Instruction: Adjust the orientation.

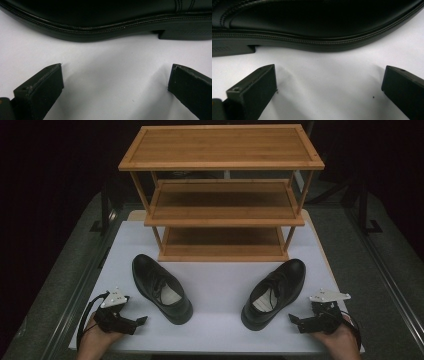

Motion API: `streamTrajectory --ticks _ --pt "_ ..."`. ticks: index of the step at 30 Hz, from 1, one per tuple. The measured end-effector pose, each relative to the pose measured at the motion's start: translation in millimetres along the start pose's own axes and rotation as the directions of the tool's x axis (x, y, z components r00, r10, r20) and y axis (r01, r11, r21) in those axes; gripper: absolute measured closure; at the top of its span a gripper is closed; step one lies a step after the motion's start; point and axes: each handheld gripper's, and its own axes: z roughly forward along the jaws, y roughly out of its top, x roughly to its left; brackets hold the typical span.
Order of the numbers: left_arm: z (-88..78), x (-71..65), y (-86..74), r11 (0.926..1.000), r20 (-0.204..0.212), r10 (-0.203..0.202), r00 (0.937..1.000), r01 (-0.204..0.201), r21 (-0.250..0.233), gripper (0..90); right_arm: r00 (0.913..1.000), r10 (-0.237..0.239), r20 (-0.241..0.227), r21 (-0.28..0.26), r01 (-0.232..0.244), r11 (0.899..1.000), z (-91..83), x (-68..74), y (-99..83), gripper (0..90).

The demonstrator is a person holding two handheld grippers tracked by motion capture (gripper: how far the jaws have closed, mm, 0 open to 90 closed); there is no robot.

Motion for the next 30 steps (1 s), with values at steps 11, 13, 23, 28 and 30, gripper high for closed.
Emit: streamTrajectory --ticks 11,13,23,28,30 --pt "-3.0 -0.5 0.9 0.9997 0.007 -0.025 0.9997 0.025 -0.006 0.0 1.0 0.001 0.001 -0.005 -0.001 1.0 -0.1 0.2 -0.6 0.0" --pt "-5.3 -1.1 1.6 0.9996 0.013 -0.025 0.9996 0.026 -0.013 0.0 1.0 0.001 0.001 -0.006 -0.001 1.0 -0.2 0.1 -0.7 0.0" --pt "-19.0 8.3 5.2 0.9971 0.023 -0.06 0.998 0.061 -0.045 27.0 1.0 0.001 0.001 -0.006 -0.001 1.0 -0.2 0.1 -0.7 0.0" --pt "-28.3 14.6 7.9 0.995 0.026 -0.07 0.9972 0.071 -0.069 46.1 1.0 0.001 0.002 -0.006 -0.001 1.0 -0.2 0.2 -0.8 0.0" --pt "-31.0 17.6 9.4 0.9948 0.028 -0.075 0.9968 0.077 -0.067 56.8 1.0 0.002 0.001 -0.007 -0.002 1.0 -0.2 0.2 -0.8 0.0"
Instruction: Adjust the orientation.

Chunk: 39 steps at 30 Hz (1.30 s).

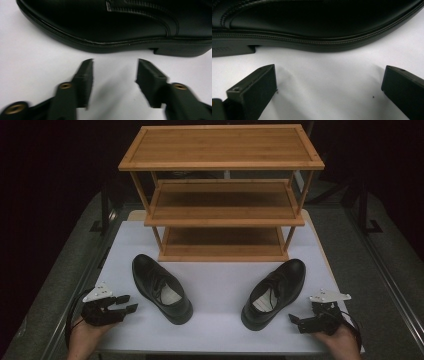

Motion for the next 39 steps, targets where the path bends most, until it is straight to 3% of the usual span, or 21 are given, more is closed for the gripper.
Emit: streamTrajectory --ticks 10,17,27,35,39 --pt "0.9 13.1 19.0 0.9993 0.018 -0.031 0.9993 0.031 0.019 89.9 1.0 0.001 -0.001 -0.001 -0.001 1.0 0.0 -0.2 0.0 0.0" --pt "1.5 25.2 31.4 0.9991 -0.026 -0.039 0.9989 0.04 0.017 89.9 1.0 0.0 -0.001 -0.002 0.0 1.0 0.0 -0.2 -0.1 0.0" --pt "3.7 56.6 51.3 0.9987 -0.067 -0.051 0.9964 0.051 -0.007 89.9 1.0 0.0 -0.001 -0.002 0.0 1.0 0.1 -0.2 -0.1 0.0" --pt "17.8 81.7 71.2 0.9986 -0.108 -0.05 0.9929 0.048 -0.021 89.9 1.0 0.0 -0.002 -0.003 0.0 1.0 0.1 -0.3 -0.1 0.0" --pt "28.2 95.0 79.1 0.9985 -0.109 -0.051 0.9927 0.048 -0.024 89.9 1.0 0.0 -0.002 -0.003 0.0 1.0 0.1 -0.3 -0.1 0.0"
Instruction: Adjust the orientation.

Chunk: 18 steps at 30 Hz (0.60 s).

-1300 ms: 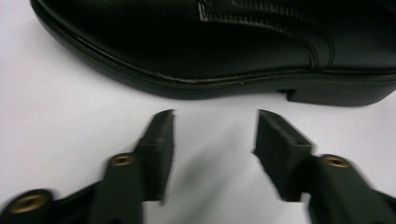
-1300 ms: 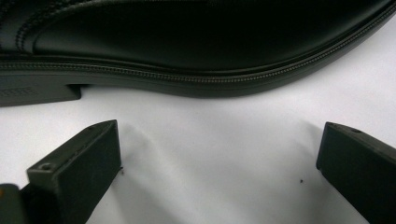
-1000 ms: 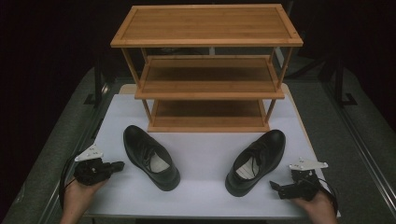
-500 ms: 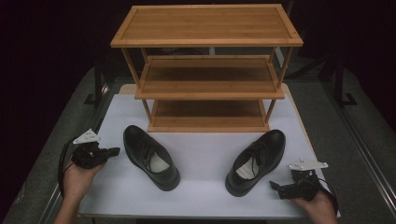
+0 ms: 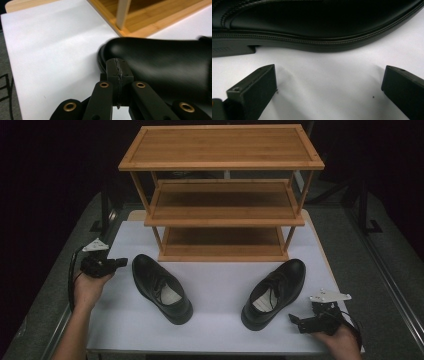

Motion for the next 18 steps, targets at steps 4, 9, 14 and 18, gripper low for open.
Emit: streamTrajectory --ticks 4,9,14,18 --pt "13.0 11.7 5.6 0.9999 -0.011 -0.01 0.9999 0.01 -0.011 90.0 1.0 0.0 0.0 0.0 0.0 1.0 0.0 0.1 0.0 0.0" --pt "27.5 21.3 4.4 0.9998 -0.019 -0.013 0.9997 0.013 -0.017 90.0 1.0 0.0 0.0 0.0 0.0 1.0 0.0 0.0 0.0 0.0" --pt "42.9 24.7 -0.9 0.9998 -0.011 -0.01 0.9999 0.01 0.018 90.0 1.0 0.0 0.0 0.0 0.0 1.0 0.0 0.0 0.0 0.0" --pt "50.5 22.2 -1.9 0.9991 -0.011 -0.008 0.9999 0.008 0.041 90.0 1.0 0.0 0.0 0.0 0.0 1.0 0.0 0.0 0.0 0.0"
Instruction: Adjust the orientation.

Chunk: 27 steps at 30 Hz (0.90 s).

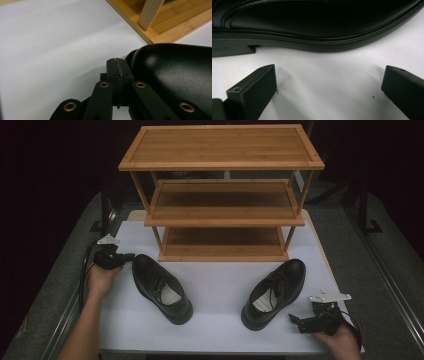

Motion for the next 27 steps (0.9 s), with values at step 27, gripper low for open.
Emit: streamTrajectory --ticks 27 --pt "10.2 -59.4 9.1 0.9968 0.105 0.077 0.9915 -0.079 0.014 90.0 1.0 -0.001 0.001 0.0 0.001 1.0 0.0 0.0 0.0 0.0"
